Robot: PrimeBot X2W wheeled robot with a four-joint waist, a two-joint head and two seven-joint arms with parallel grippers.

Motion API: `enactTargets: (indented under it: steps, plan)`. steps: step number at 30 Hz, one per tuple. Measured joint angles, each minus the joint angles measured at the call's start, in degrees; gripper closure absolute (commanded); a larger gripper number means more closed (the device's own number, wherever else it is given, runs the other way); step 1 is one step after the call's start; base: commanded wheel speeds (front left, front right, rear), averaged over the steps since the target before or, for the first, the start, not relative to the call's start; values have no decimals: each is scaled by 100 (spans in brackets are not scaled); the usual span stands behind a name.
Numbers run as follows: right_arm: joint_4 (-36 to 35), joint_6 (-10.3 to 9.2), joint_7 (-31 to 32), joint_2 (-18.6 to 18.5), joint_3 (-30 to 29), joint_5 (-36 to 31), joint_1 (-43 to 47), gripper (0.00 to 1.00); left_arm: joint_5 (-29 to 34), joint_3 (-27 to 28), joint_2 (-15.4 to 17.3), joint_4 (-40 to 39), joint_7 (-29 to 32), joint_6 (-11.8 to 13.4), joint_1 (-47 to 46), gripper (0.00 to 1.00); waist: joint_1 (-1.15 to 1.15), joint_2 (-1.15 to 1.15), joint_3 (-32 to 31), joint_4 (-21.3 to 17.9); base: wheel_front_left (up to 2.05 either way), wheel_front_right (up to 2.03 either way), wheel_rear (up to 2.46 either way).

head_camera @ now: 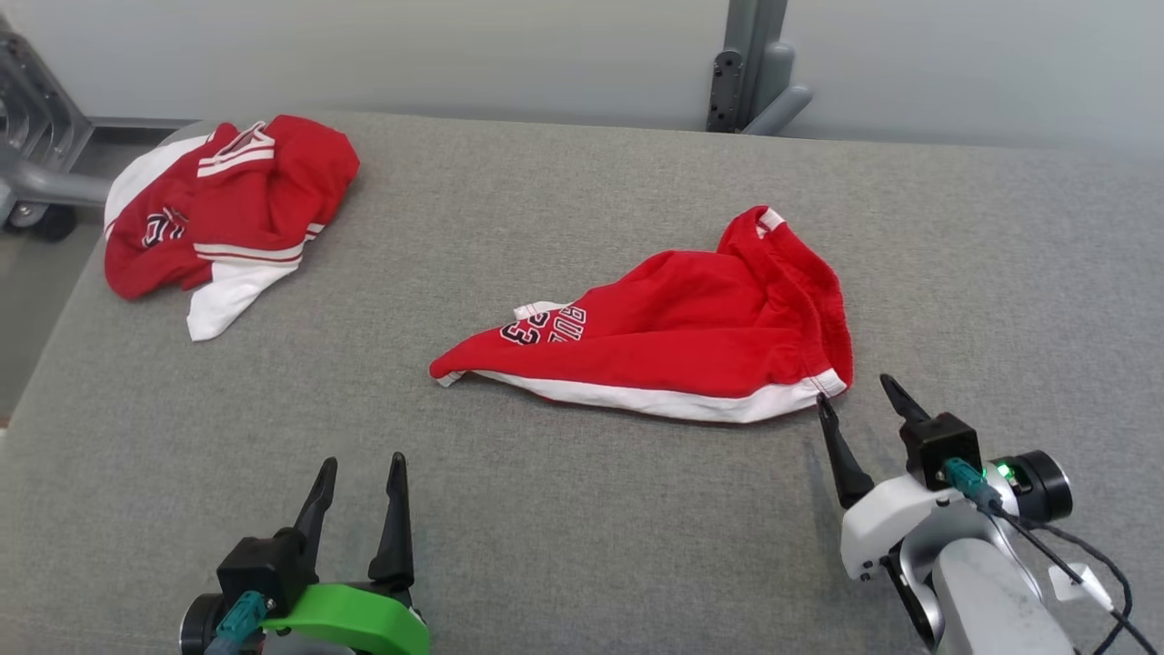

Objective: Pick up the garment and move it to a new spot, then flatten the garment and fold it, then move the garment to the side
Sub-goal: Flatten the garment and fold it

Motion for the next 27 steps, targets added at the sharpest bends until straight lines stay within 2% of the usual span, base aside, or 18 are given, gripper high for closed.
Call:
enactTargets:
  steps: [9,10,11,12,18,21,27]
  plan:
    - [1092,0,0,-247,38,-336,-784,0,-103,-170,-2,-42,-1,66,-57,0,0,0,224,371,0,0,0]
    - [1190,0,0,-264,63,-336,-828,21,-110,-177,-2,-45,-1,74,-58,0,0,0,245,404,0,0,0]
    - [1274,0,0,-280,89,-335,-864,46,-111,-177,-2,-47,-1,90,-58,0,0,0,265,433,0,0,0]
    - [1343,0,0,-294,111,-330,-895,54,-111,-177,-2,-48,-1,91,-58,0,0,0,283,456,0,0,0]
    - [1714,0,0,-316,114,-196,-965,74,-118,-159,-2,-45,-1,114,-47,0,0,0,278,481,0,0,0]
    - [1908,0,-1,-290,159,-105,-989,98,-124,-188,-2,-27,-1,112,-46,0,0,0,253,430,0,0,0]
    - [1804,0,0,-153,283,458,-1028,100,-171,-392,-4,231,-2,-11,-125,0,0,0,224,299,0,0,0]
